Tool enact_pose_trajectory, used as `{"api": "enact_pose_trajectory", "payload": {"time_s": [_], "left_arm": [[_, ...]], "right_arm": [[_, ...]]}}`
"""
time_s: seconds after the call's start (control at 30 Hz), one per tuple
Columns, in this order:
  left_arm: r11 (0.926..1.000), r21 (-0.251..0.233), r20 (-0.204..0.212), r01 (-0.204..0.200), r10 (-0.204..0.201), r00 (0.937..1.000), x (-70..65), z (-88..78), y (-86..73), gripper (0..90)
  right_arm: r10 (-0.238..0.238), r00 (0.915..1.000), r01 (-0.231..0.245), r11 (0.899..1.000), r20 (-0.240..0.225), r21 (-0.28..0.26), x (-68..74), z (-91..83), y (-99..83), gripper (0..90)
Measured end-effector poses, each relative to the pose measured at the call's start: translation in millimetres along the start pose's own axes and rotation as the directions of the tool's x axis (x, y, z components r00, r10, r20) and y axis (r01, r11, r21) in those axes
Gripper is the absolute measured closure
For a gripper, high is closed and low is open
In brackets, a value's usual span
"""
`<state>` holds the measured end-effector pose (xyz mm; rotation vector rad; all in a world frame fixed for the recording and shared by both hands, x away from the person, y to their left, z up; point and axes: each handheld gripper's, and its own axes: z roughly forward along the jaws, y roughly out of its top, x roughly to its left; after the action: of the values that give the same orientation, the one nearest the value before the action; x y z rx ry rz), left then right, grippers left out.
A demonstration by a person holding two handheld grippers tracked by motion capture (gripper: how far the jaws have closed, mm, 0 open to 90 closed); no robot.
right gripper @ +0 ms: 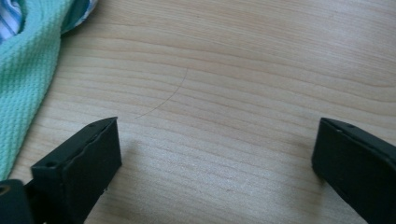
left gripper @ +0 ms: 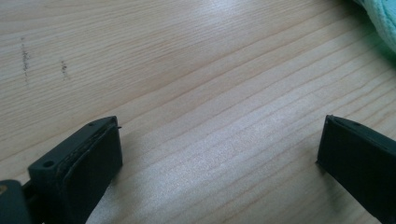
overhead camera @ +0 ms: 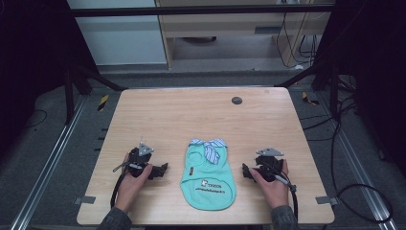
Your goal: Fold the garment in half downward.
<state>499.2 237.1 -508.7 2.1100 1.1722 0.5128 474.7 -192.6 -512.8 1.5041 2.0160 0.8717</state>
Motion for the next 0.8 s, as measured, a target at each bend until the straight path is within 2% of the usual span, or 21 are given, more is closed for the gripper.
{"api": "enact_pose_trajectory", "payload": {"time_s": [0.1,0.13,0.17,0.2,0.27,0.3,0.33,0.37,0.4,0.43,0.47,0.53,0.57,0.63,0.67,0.7,0.73,0.8], "left_arm": [[0.9999,0.004,0.013,-0.012,0.012,0.9998,0.6,-2.5,-1.1,0.0],[0.9999,0.004,0.013,-0.012,0.012,0.9998,0.6,-2.5,-1.1,1.9],[0.9999,0.009,0.007,-0.009,0.009,0.9999,0.4,-6.1,-0.8,1.9],[0.9999,0.007,0.009,-0.013,0.013,0.9999,0.0,-8.0,0.0,6.5],[0.9997,-0.005,0.029,-0.022,0.022,0.9993,-2.2,-10.9,5.1,5.2],[0.9995,-0.004,0.036,-0.03,0.03,0.9989,-3.7,-12.0,9.2,4.6],[0.9989,-0.001,0.047,-0.047,0.047,0.9978,-5.0,-12.8,13.9,4.2],[0.9981,-0.004,0.057,-0.061,0.061,0.9965,-5.5,-13.5,19.1,4.2],[0.9975,-0.02,0.091,-0.067,0.069,0.9935,-6.1,-12.7,28.5,4.1],[0.9975,-0.02,0.091,-0.067,0.069,0.9935,-6.1,-12.7,28.5,4.2],[0.9979,-0.021,0.11,-0.061,0.063,0.9919,-5.2,-10.0,35.6,4.8],[0.9993,-0.019,0.141,-0.033,0.036,0.9894,-2.5,-3.7,47.0,5.3],[0.9993,-0.025,0.15,-0.027,0.03,0.9882,-1.8,-1.7,51.1,7.6],[0.9988,-0.027,0.141,-0.041,0.045,0.989,-2.6,3.8,61.5,13.3],[0.9982,-0.032,0.139,-0.051,0.055,0.9887,-3.6,7.3,68.5,14.8],[0.9982,-0.036,0.142,-0.048,0.053,0.9885,-4.6,10.1,72.7,20.4],[0.9982,-0.037,0.148,-0.046,0.051,0.9877,-5.0,11.8,76.0,20.9],[0.9978,-0.044,0.154,-0.049,0.056,0.9865,-7.8,14.4,84.1,28.0]], "right_arm": [[-0.011,0.9999,0.011,1.0,-0.008,-0.019,-0.3,-1.9,-0.2,13.4],[-0.011,0.9999,0.011,1.0,-0.008,-0.019,-0.3,-1.9,-0.2,13.4],[-0.006,0.9999,0.006,1.0,-0.011,-0.022,-0.5,-2.9,0.4,20.5],[-0.002,0.9997,0.001,0.999,-0.025,-0.034,-1.1,-4.6,1.4,26.8],[0.002,0.9981,-0.004,0.999,-0.062,-0.036,-1.0,-6.0,2.6,31.2],[-0.017,0.9973,0.014,0.999,-0.071,-0.042,1.2,-8.4,5.6,34.4],[-0.044,0.9955,0.038,0.997,-0.084,-0.072,4.3,-13.4,13.5,40.0],[-0.044,0.9955,0.038,0.997,-0.084,-0.072,4.3,-13.4,13.5,40.0],[-0.073,0.9923,0.065,0.995,-0.101,-0.081,9.1,-15.2,22.8,44.7],[-0.073,0.9923,0.065,0.995,-0.101,-0.081,9.1,-15.2,22.8,44.7],[-0.112,0.9882,0.105,0.992,-0.105,-0.07,14.0,-10.6,32.2,48.8],[-0.12,0.9862,0.114,0.992,-0.114,-0.058,15.8,-8.4,35.8,50.8],[-0.137,0.983,0.131,0.99,-0.123,-0.049,18.5,-3.9,41.9,52.2],[-0.155,0.9791,0.152,0.988,-0.131,-0.035,22.4,3.3,51.0,57.3],[-0.159,0.9782,0.157,0.987,-0.133,-0.028,23.1,5.7,54.2,58.8],[-0.166,0.9769,0.164,0.986,-0.134,-0.028,24.1,10.2,59.9,61.5],[-0.168,0.9764,0.166,0.986,-0.136,-0.024,24.8,12.6,63.5,63.1],[-0.169,0.9751,0.166,0.986,-0.144,-0.029,25.3,16.5,68.3,66.9]]}}
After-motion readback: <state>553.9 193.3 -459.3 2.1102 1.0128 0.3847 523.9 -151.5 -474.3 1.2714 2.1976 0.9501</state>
